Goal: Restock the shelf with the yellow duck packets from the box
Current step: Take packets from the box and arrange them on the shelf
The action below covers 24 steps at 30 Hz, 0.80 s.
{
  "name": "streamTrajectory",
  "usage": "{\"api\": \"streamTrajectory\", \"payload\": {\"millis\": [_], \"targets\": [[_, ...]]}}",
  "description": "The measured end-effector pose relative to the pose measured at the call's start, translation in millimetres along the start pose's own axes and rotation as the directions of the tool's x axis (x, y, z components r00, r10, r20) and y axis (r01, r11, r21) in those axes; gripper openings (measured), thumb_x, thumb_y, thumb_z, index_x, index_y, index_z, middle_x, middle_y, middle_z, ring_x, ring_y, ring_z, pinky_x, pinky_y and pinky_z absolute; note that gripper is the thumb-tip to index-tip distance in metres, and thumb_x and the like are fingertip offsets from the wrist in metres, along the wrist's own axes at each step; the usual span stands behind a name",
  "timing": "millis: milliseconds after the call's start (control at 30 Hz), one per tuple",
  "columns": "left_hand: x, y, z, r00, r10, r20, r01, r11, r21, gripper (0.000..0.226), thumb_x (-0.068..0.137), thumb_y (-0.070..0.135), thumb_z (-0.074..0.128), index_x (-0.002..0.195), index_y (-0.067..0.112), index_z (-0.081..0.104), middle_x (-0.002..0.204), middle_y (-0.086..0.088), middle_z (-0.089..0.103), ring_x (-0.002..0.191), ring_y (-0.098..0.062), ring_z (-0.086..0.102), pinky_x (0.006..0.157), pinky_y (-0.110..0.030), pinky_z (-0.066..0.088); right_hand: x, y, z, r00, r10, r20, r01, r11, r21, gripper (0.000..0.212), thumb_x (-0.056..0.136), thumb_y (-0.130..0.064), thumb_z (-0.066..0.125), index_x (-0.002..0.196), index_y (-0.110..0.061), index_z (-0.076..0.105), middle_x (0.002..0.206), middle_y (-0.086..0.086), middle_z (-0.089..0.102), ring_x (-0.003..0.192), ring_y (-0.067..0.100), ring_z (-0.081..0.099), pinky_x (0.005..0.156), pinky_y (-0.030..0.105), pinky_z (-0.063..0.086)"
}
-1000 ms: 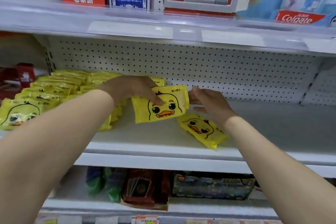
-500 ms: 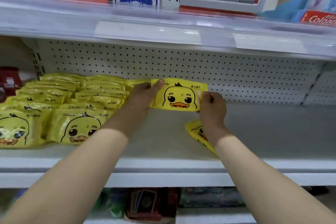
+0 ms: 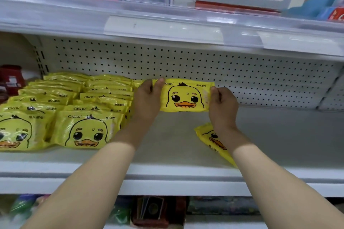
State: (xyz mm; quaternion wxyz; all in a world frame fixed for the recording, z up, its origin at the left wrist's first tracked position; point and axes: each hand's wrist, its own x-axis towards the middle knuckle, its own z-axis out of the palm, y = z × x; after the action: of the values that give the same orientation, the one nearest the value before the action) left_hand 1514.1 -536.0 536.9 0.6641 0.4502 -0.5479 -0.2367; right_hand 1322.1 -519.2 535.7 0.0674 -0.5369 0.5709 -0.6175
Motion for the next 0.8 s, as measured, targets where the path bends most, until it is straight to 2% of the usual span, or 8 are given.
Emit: {"api": "streamTrajectory", "payload": {"millis": [133, 200, 267, 333, 400, 467, 600, 800], "targets": [[8, 7, -2, 0.956, -0.293, 0.011, 0.286, 0.923, -0.259, 0.039, 0.094, 0.05, 0.053, 0.077, 0.015, 0.054, 0.071, -0.009, 0.046, 0.064, -0.02, 0.045, 0.06, -0.038, 0.047, 1, 3, 10, 1.0, 0.004, 0.018, -0.005, 0.997, 0.071, 0.024, 0.102, -0.024, 0.052, 0.082, -0.014, 0.056, 0.069, -0.01, 0.051, 0.065, 0.003, 0.047, 0.058, 0.018, 0.035], [16, 11, -2, 0.935, -0.355, -0.004, 0.342, 0.905, -0.252, 0.039, 0.096, 0.045, 0.052, 0.073, 0.014, 0.054, 0.073, -0.013, 0.051, 0.065, -0.021, 0.052, 0.063, -0.041, 0.053, 2, 3, 17, 0.999, 0.053, 0.002, -0.052, 0.986, 0.158, 0.024, 0.102, -0.025, 0.053, 0.082, -0.011, 0.057, 0.069, -0.008, 0.051, 0.065, 0.007, 0.046, 0.06, 0.02, 0.037], [26, 13, -4, 0.974, -0.225, -0.029, 0.226, 0.973, 0.052, 0.047, 0.1, 0.036, 0.049, 0.06, 0.014, 0.041, 0.06, -0.007, 0.043, 0.055, -0.017, 0.043, 0.057, -0.033, 0.042, 8, 3, 22, 0.993, 0.117, -0.019, -0.11, 0.969, 0.223, 0.028, 0.101, -0.029, 0.053, 0.079, -0.012, 0.056, 0.067, -0.005, 0.048, 0.065, 0.012, 0.043, 0.061, 0.025, 0.038], [37, 16, -9, 0.999, -0.023, 0.043, 0.003, 0.91, 0.415, 0.047, 0.101, 0.03, 0.047, 0.06, 0.008, 0.042, 0.06, -0.006, 0.045, 0.057, -0.02, 0.044, 0.061, -0.028, 0.031, 14, 6, 24, 0.985, 0.173, 0.004, -0.167, 0.947, 0.273, 0.03, 0.096, -0.04, 0.051, 0.073, -0.021, 0.054, 0.066, -0.004, 0.044, 0.065, 0.016, 0.041, 0.063, 0.031, 0.037], [49, 21, -16, 0.984, 0.013, 0.177, -0.105, 0.847, 0.521, 0.031, 0.099, 0.032, 0.05, 0.09, 0.004, 0.061, 0.089, -0.007, 0.064, 0.082, -0.02, 0.058, 0.068, -0.025, 0.036, 14, 8, 25, 0.983, 0.174, 0.055, -0.183, 0.94, 0.288, 0.028, 0.094, -0.043, 0.049, 0.071, -0.028, 0.052, 0.068, -0.004, 0.045, 0.067, 0.017, 0.041, 0.064, 0.034, 0.038], [59, 29, -22, 0.905, -0.105, 0.413, -0.083, 0.907, 0.412, 0.04, 0.093, 0.047, 0.057, 0.125, 0.024, 0.058, 0.124, 0.006, 0.061, 0.108, -0.01, 0.057, 0.085, -0.023, 0.042, 10, 5, 27, 0.991, 0.103, 0.084, -0.122, 0.954, 0.275, 0.026, 0.099, -0.037, 0.048, 0.076, -0.026, 0.052, 0.07, -0.006, 0.047, 0.067, 0.014, 0.044, 0.064, 0.034, 0.041], [65, 33, -16, 0.537, -0.348, 0.768, -0.11, 0.874, 0.473, 0.082, 0.079, 0.048, 0.074, 0.148, 0.035, 0.034, 0.146, 0.012, 0.046, 0.135, -0.009, 0.042, 0.11, -0.029, 0.035, 6, -7, 33, 0.994, -0.018, 0.112, -0.01, 0.97, 0.243, 0.023, 0.104, -0.025, 0.047, 0.084, -0.017, 0.054, 0.072, -0.008, 0.05, 0.068, 0.007, 0.046, 0.065, 0.028, 0.041], [75, 16, 3, 0.471, -0.305, 0.828, -0.211, 0.872, 0.441, 0.059, 0.074, 0.038, 0.082, 0.126, 0.031, 0.055, 0.116, 0.018, 0.066, 0.107, 0.0, 0.062, 0.092, -0.024, 0.05, 17, -15, 30, 0.972, -0.068, 0.227, -0.013, 0.94, 0.34, 0.023, 0.101, -0.026, 0.051, 0.08, -0.019, 0.055, 0.072, 0.001, 0.054, 0.068, 0.017, 0.051, 0.063, 0.035, 0.046]]}}
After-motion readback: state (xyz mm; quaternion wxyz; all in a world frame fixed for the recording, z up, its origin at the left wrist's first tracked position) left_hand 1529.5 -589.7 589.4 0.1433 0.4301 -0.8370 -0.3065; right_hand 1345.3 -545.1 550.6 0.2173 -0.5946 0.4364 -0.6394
